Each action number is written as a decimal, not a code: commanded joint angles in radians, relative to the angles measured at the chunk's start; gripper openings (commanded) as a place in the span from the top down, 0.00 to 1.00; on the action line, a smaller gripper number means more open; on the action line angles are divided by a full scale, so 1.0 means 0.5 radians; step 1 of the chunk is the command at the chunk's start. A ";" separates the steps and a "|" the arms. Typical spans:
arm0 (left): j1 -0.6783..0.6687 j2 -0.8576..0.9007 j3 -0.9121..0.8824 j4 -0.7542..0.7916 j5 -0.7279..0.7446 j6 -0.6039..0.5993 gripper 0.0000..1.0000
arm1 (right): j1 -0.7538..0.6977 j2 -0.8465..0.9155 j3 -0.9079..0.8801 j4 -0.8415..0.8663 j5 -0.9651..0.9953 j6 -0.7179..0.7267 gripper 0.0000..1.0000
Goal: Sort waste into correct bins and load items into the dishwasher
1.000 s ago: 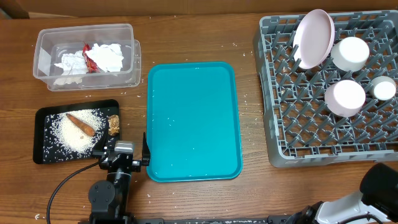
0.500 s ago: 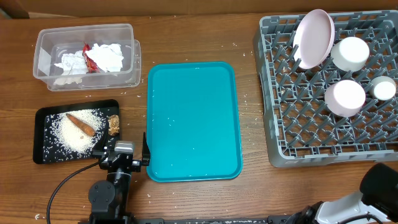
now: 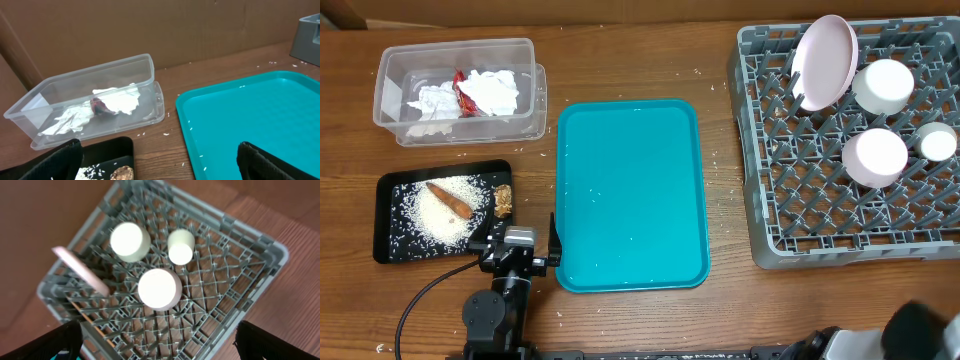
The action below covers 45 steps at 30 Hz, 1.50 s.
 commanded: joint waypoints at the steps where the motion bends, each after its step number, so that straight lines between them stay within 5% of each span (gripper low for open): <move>1: 0.014 -0.023 -0.008 -0.003 -0.020 0.046 0.00 | 0.002 -0.146 0.023 0.003 0.002 0.002 0.00; 10: 0.014 -0.023 -0.008 -0.003 -0.021 0.047 0.00 | 0.039 -0.256 -0.011 0.091 -0.053 0.035 0.00; 17: 0.014 -0.023 -0.008 -0.003 -0.020 0.046 0.00 | 0.417 -0.384 -0.479 0.669 -0.116 0.040 0.00; 34: 0.014 -0.023 -0.008 -0.003 -0.020 0.046 0.00 | 0.851 -1.427 -3.134 2.792 -0.296 0.041 0.00; 45: 0.014 -0.023 -0.008 -0.003 -0.021 0.046 0.00 | 1.042 -2.057 -4.292 3.813 -0.296 0.041 0.00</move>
